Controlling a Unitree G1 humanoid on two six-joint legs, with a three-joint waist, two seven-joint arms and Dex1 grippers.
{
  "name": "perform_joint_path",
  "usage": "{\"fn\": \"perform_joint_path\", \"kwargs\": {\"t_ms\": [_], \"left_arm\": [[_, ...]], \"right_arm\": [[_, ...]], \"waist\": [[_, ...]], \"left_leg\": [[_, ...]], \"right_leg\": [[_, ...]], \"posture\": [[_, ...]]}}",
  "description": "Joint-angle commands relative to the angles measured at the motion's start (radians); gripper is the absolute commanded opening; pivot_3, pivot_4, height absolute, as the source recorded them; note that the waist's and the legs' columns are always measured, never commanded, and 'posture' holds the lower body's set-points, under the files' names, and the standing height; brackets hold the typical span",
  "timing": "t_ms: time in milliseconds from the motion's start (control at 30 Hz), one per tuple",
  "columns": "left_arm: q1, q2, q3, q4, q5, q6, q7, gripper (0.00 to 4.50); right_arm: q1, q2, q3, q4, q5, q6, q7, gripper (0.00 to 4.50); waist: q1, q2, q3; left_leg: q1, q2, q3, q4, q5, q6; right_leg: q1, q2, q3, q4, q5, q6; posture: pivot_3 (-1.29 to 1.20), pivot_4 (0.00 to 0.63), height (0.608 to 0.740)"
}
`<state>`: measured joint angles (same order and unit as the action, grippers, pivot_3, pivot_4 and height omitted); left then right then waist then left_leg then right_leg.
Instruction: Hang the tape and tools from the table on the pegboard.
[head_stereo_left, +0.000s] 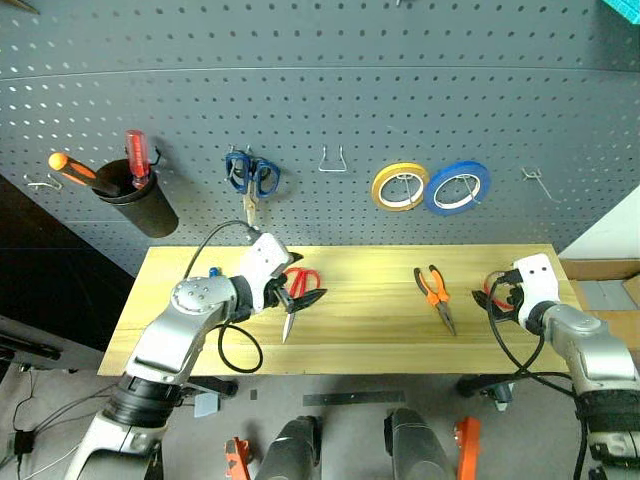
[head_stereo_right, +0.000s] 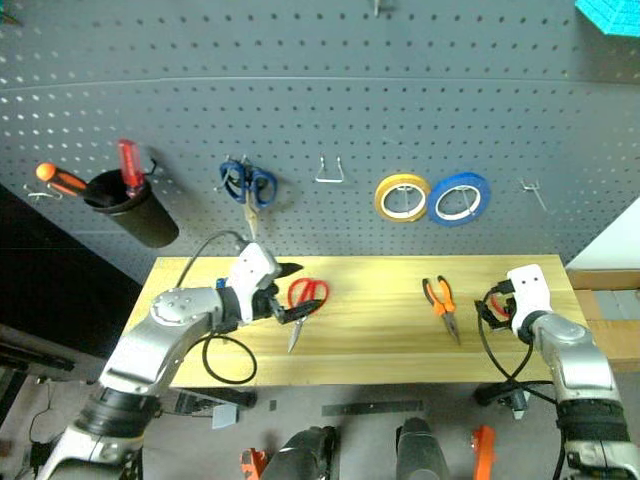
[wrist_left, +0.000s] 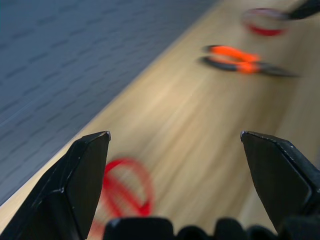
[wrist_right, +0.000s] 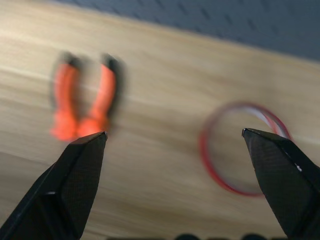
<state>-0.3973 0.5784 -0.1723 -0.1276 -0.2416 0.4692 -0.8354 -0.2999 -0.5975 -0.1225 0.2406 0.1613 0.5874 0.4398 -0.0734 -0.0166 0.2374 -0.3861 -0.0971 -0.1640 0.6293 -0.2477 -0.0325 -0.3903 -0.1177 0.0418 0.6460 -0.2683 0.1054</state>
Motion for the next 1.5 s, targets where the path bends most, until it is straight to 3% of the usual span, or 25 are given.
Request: {"fn": "perform_joint_path", "kwargs": {"t_ms": [33,233,433,533,867,900,1033,1167,1267,1367,1500], "left_arm": [[-0.067,-0.031,-0.044,0.058,0.002,-0.049,-0.070,4.49],[-0.154,-0.090,-0.118,0.121,0.030,-0.100,-0.141,4.49],[-0.170,-0.117,-0.163,0.123,0.046,-0.116,-0.185,4.49],[-0.169,-0.107,-0.182,0.116,0.061,-0.129,-0.213,4.50],[-0.167,-0.105,-0.174,0.107,0.075,-0.131,-0.232,4.50],[-0.165,-0.108,-0.173,0.102,0.074,-0.129,-0.232,4.50],[-0.159,-0.117,-0.178,0.068,0.066,-0.122,-0.236,4.50],[-0.161,-0.136,-0.185,-0.014,0.041,-0.083,-0.237,4.50],[-0.177,-0.171,-0.185,-0.055,0.019,-0.060,-0.220,4.50],[-0.197,-0.204,-0.178,-0.054,0.011,-0.061,-0.203,4.50],[-0.233,-0.249,-0.160,-0.022,0.010,-0.085,-0.174,4.50]], "right_arm": [[-0.083,-0.034,0.041,0.165,-0.053,-0.056,0.043,4.50],[-0.254,-0.044,0.114,0.495,-0.125,-0.189,0.127,4.50],[-0.387,-0.040,0.160,0.749,-0.169,-0.233,0.227,4.50],[-0.435,-0.044,0.175,0.850,-0.191,-0.234,0.272,3.87],[-0.462,-0.037,0.235,0.959,-0.296,-0.326,0.265,0.27],[-0.453,-0.037,0.240,0.953,-0.304,-0.344,0.254,0.03],[-0.407,-0.049,0.233,0.885,-0.310,-0.410,0.216,0.03],[-0.260,-0.105,0.172,0.616,-0.273,-0.414,0.205,0.03],[0.013,-0.134,0.045,0.111,-0.237,-0.322,0.143,0.03],[0.202,-0.074,-0.045,-0.280,-0.223,-0.219,0.060,0.03],[0.329,0.049,-0.098,-0.624,-0.268,-0.170,-0.090,0.03]], "waist": [[-0.009,-0.001,0.008],[-0.019,-0.008,0.026],[-0.020,-0.009,0.036],[-0.019,-0.010,0.038],[-0.015,-0.013,0.039],[-0.015,-0.013,0.039],[-0.015,-0.014,0.039],[-0.007,-0.013,0.040],[-0.001,-0.010,0.040],[-0.012,-0.009,0.041],[-0.023,-0.010,0.041]], "left_leg": [[-0.001,0.000,0.000,0.000,0.000,0.000],[-0.015,0.000,0.003,0.003,0.001,-0.002],[-0.015,0.001,0.005,0.002,0.002,-0.003],[-0.015,0.001,0.005,0.003,0.002,-0.003],[-0.015,0.001,0.004,0.008,0.001,-0.003],[-0.015,0.001,0.004,0.010,0.001,-0.002],[-0.016,0.001,0.004,0.014,0.000,-0.001],[-0.017,0.001,0.003,0.015,0.000,0.000],[-0.021,0.001,0.002,0.015,0.001,-0.002],[-0.025,0.001,0.003,0.016,0.001,-0.004],[-0.023,0.004,0.004,0.017,-0.001,0.000]], "right_leg": [[-0.001,0.000,0.000,0.000,0.000,0.000],[-0.016,0.000,0.001,0.003,0.001,0.000],[-0.016,0.000,0.001,0.002,0.001,0.000],[-0.016,0.000,0.001,0.002,0.001,0.000],[-0.014,0.001,0.001,0.003,0.003,0.002],[-0.014,0.001,0.001,0.003,0.004,0.003],[-0.013,0.002,0.001,0.003,0.006,0.003],[-0.013,0.002,0.001,0.004,0.008,0.003],[-0.017,0.002,0.001,0.003,0.008,0.003],[-0.022,0.001,0.001,0.004,0.008,0.003],[-0.023,0.003,0.003,0.008,0.008,0.002]], "posture": [[-0.16,0.299,0.740],[-0.15,0.314,0.740],[-0.13,0.317,0.740],[-0.13,0.314,0.740],[-0.11,0.304,0.740],[-0.12,0.303,0.740],[-0.12,0.297,0.740],[-0.12,0.293,0.740],[-0.14,0.297,0.740],[-0.17,0.301,0.740],[-0.20,0.304,0.740]]}}
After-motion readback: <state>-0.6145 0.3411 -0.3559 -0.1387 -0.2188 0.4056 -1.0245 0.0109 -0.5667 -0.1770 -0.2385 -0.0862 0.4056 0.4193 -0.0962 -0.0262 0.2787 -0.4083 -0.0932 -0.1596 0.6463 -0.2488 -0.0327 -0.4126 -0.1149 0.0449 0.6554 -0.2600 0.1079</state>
